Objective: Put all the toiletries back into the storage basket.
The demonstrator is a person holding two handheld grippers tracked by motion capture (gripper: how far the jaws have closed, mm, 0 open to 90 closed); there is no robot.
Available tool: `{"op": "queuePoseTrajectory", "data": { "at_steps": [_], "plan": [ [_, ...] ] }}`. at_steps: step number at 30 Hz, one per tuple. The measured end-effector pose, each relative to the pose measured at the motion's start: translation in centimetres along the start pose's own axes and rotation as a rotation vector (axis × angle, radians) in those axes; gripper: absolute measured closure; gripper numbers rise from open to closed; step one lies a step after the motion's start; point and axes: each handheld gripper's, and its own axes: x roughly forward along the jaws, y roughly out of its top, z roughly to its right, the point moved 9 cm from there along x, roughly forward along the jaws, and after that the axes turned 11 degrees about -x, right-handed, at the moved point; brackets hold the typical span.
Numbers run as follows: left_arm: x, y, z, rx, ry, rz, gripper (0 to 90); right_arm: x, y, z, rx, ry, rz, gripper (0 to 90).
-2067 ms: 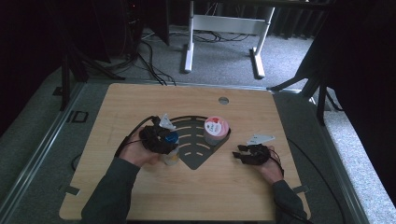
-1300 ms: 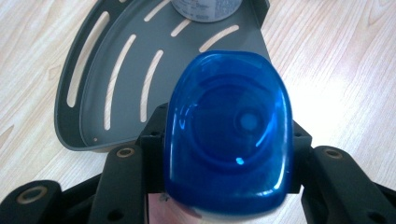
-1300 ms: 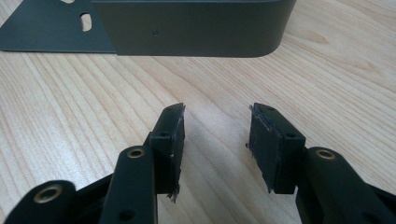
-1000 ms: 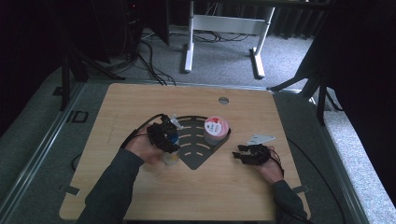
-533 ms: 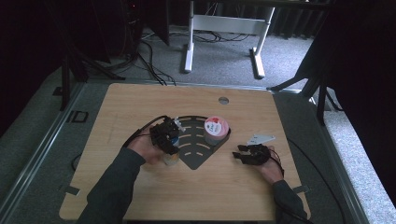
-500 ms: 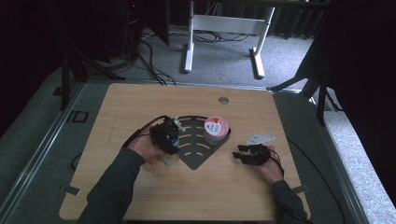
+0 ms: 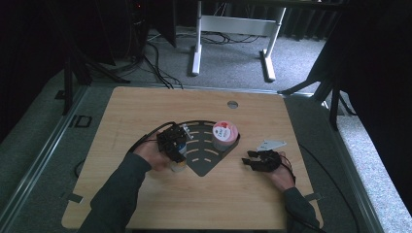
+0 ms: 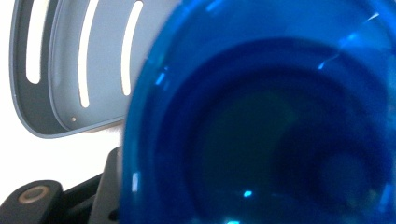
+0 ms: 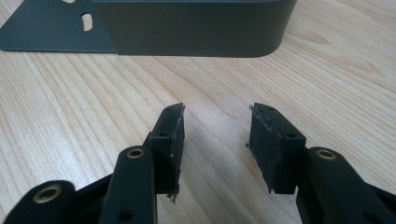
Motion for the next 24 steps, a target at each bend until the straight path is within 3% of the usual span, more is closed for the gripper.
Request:
{"op": "queuePoseTrajectory", "data": {
  "at_steps": [24],
  "plan": [
    [-0.05,0.00,0.07,-0.032,-0.004,0.000,55.3,0.00,-0.02,-0.03,0.002,0.006,0.008,54.0]
  ]
}}
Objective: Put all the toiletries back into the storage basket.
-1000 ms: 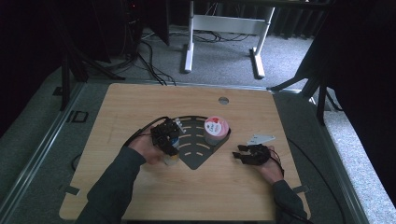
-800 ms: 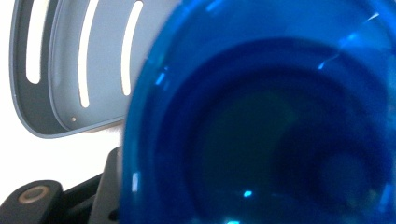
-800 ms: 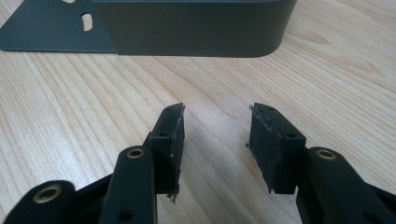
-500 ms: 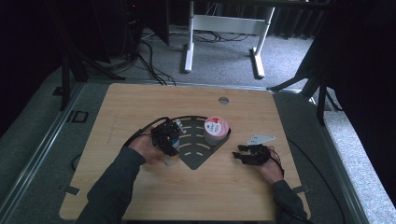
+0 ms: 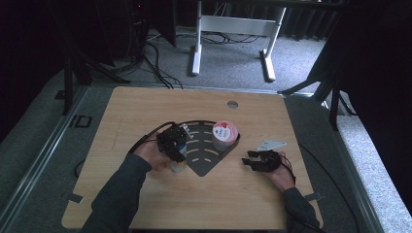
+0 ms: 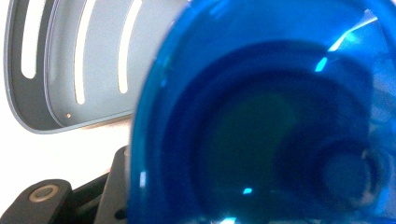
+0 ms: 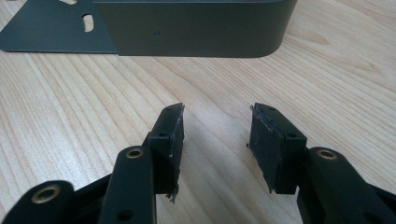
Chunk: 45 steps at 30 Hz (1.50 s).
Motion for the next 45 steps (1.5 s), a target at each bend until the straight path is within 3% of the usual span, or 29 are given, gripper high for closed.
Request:
{"op": "queuePoseTrajectory", "data": {
  "at_steps": [9,16,26,35,45],
  "plan": [
    [-0.1,0.1,0.3,-0.001,-0.003,0.004,55.4,0.0,0.0,0.0,0.000,0.000,0.003,53.9],
    [-0.9,0.5,0.7,-0.008,-0.028,0.033,55.4,0.0,0.0,0.0,0.001,-0.001,0.004,53.9],
    [-1.7,1.7,1.2,-0.019,-0.032,0.056,55.4,0.0,0.0,0.0,0.000,0.001,0.005,53.9],
    [-2.0,3.1,1.5,-0.017,-0.023,0.076,55.5,0.0,0.0,0.0,0.000,0.001,0.005,53.9],
    [-1.7,4.7,1.6,-0.033,0.018,0.094,55.5,0.0,0.0,0.0,0.000,0.001,0.006,53.9]
  ]
}}
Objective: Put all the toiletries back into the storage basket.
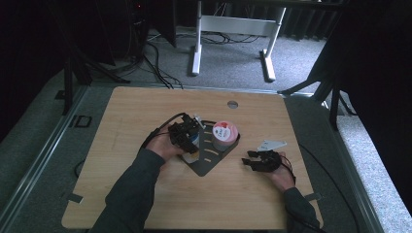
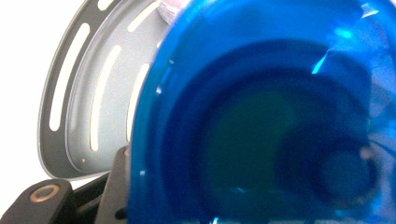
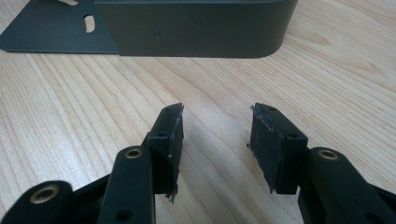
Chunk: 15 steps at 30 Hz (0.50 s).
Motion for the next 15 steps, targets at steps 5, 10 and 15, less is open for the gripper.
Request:
{"op": "queuePoseTrajectory", "data": {
  "at_steps": [5,10,15],
  "plan": [
    [0.3,0.8,0.1,-0.015,0.002,0.010,55.5,0.0,0.0,0.0,0.000,0.000,0.001,54.0],
    [0.5,1.2,-0.1,-0.024,0.001,0.011,55.5,0.0,0.0,0.0,0.000,0.000,0.001,53.9],
    [0.4,1.9,-0.3,-0.032,0.006,0.013,55.5,0.0,0.0,0.0,0.000,0.000,0.001,54.0]
  ]
}}
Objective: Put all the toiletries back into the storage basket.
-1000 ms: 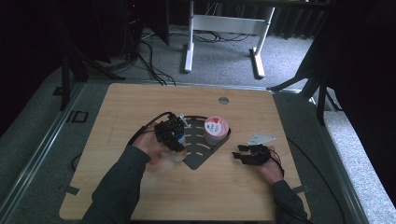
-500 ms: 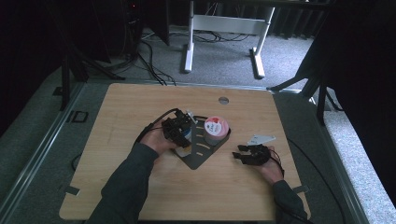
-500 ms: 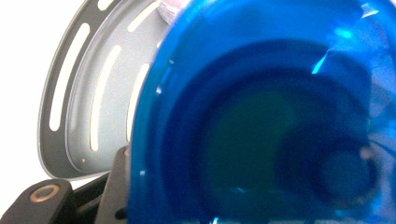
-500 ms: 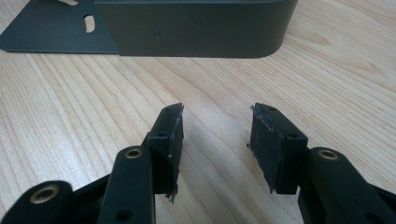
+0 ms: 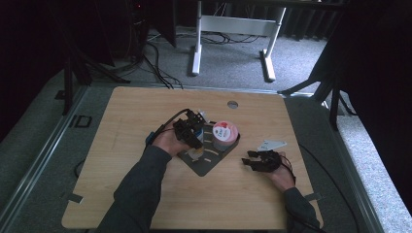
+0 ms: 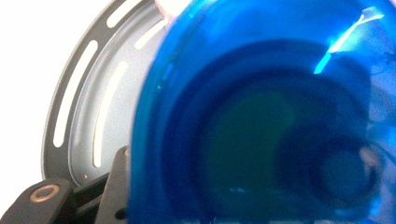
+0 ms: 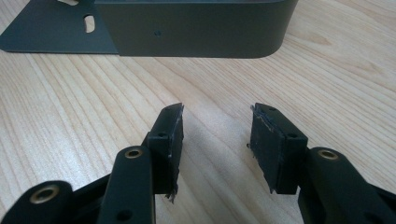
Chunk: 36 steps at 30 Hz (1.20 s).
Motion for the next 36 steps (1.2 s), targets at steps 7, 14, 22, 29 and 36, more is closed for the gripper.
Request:
{"op": "queuePoseTrajectory", "data": {
  "at_steps": [7,14,22,29,36],
  "plan": [
    [0.1,1.1,0.1,-0.008,-0.006,0.005,55.5,0.0,0.0,0.0,0.001,0.000,0.001,54.0],
    [0.3,2.1,-0.1,-0.014,0.002,0.007,55.5,0.0,0.0,0.0,0.000,-0.003,-0.001,53.9],
    [0.7,2.7,-0.6,-0.013,-0.003,0.009,55.5,0.0,0.0,-0.1,0.001,-0.004,-0.001,53.7],
    [1.3,3.0,-1.2,-0.038,-0.002,0.007,55.5,0.0,0.0,-0.1,0.000,-0.005,-0.001,53.7],
    [1.8,3.5,-1.8,-0.050,0.006,-0.005,55.5,0.0,0.0,-0.1,0.001,-0.004,-0.001,53.7]
  ]
}}
